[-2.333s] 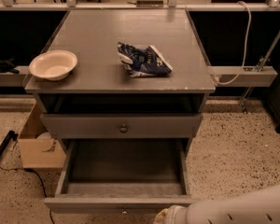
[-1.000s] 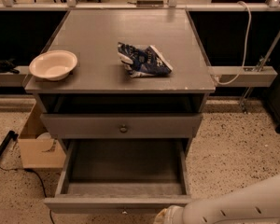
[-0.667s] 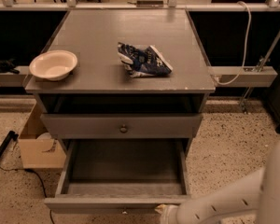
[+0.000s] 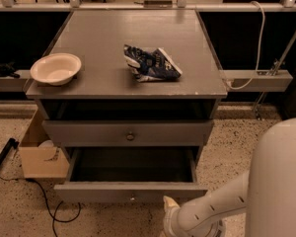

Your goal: Close middle drawer

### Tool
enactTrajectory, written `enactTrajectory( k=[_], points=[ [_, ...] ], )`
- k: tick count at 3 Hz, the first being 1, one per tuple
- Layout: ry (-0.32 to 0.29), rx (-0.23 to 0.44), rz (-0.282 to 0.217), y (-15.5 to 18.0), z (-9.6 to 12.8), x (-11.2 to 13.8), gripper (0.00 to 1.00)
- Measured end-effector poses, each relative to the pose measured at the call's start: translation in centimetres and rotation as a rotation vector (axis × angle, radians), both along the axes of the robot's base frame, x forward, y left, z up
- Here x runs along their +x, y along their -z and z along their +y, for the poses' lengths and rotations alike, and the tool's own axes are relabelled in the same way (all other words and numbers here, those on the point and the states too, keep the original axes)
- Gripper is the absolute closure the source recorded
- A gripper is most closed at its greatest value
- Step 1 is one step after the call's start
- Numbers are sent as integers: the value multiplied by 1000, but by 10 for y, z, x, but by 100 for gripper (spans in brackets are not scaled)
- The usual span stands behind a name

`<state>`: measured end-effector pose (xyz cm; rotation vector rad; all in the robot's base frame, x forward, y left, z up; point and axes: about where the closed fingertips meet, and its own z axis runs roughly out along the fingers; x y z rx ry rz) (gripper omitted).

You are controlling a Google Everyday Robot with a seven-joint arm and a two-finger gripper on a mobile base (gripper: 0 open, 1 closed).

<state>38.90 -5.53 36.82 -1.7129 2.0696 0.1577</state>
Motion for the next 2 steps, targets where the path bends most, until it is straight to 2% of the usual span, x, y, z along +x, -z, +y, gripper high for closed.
enactTrajectory(
  k=[1, 2],
  points=[
    [0, 0, 0, 0, 0, 0, 17],
    [-2, -13, -11, -2, 3, 3, 48]
  ],
)
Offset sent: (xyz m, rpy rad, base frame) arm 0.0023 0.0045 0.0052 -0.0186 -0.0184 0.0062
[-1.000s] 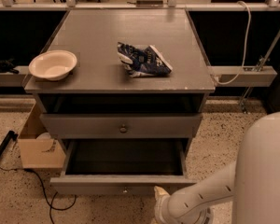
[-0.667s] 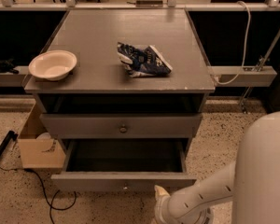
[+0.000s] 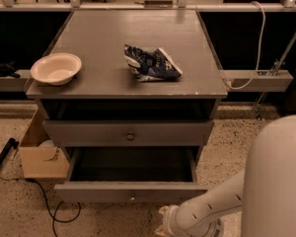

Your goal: Close middle drawer

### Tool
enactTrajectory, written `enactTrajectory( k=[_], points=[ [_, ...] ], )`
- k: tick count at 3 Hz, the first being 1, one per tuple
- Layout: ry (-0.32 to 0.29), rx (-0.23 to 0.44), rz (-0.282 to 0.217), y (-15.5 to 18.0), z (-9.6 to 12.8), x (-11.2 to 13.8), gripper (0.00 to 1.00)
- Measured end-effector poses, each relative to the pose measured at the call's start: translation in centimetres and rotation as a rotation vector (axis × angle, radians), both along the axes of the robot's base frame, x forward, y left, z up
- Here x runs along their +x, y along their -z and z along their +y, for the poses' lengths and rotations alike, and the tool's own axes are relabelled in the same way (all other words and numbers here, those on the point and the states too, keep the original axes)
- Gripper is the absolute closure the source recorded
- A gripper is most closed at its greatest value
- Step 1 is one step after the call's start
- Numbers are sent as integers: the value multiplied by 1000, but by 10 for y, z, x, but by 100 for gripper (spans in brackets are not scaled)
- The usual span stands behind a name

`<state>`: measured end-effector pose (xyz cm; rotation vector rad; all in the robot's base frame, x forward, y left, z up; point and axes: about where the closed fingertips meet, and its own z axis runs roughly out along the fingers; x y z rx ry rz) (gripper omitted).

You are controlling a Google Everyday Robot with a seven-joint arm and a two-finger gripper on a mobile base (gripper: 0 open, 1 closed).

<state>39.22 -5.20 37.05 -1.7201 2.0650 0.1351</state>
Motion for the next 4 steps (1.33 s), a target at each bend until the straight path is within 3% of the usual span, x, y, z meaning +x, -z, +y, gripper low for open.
enactTrajectory(
  k=[2, 3, 4],
  points=[
    [-8, -32, -31, -4, 4, 23, 94],
    [-3, 11, -37, -4, -15, 42, 100],
    [43, 118, 5, 2, -48, 56, 100]
  ],
)
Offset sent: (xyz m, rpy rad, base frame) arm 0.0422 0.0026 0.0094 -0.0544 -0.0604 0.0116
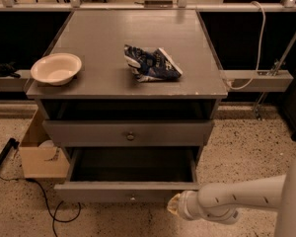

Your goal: Close middle drawer

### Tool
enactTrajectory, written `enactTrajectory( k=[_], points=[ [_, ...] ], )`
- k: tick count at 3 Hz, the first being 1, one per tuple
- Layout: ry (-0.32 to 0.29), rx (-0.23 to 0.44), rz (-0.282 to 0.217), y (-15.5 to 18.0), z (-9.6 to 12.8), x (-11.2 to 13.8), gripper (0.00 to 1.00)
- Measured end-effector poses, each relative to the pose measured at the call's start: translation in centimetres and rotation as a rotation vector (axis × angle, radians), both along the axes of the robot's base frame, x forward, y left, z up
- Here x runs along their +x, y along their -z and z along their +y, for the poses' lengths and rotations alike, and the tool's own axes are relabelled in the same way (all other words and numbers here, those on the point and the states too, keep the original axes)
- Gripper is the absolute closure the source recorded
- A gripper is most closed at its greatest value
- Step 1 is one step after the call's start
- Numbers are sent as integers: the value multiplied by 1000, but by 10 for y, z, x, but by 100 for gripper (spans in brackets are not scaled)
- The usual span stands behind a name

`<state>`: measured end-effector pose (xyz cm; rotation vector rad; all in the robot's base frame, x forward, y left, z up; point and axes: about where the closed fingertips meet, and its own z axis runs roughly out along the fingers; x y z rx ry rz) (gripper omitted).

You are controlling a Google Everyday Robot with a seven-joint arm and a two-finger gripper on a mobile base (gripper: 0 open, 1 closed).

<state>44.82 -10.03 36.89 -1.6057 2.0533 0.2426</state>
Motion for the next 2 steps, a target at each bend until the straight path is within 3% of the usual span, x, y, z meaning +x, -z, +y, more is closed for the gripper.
enactTrajectory(
  k=[2],
  points=[
    [-25, -15, -15, -1, 11, 3, 100]
  ],
)
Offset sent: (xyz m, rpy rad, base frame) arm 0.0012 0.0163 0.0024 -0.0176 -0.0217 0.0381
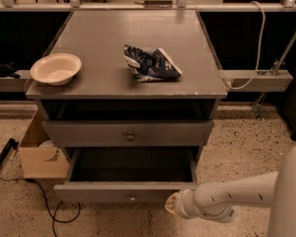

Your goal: Close middle drawer

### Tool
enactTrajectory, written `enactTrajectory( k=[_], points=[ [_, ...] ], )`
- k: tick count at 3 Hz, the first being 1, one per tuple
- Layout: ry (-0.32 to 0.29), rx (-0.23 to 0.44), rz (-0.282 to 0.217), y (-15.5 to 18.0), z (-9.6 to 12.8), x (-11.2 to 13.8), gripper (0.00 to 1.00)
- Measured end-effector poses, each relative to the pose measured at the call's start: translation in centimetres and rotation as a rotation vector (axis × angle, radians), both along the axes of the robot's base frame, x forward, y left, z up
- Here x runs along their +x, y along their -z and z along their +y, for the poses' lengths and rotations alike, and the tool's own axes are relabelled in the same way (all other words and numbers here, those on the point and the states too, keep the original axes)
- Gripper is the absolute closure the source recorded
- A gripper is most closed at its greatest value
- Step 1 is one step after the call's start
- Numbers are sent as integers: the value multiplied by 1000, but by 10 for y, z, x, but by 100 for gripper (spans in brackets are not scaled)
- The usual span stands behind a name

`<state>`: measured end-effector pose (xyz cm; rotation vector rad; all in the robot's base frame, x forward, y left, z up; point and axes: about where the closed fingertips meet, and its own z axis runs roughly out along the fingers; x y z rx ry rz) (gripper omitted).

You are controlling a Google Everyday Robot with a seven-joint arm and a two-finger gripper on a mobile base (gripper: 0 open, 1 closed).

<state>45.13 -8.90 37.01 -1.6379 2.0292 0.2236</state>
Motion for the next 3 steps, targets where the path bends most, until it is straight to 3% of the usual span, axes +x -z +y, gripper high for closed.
enactTrajectory(
  k=[1, 3],
  points=[
    [-31, -16, -15, -2, 15, 9, 100],
    [-39, -71, -43, -2, 28, 53, 100]
  ],
)
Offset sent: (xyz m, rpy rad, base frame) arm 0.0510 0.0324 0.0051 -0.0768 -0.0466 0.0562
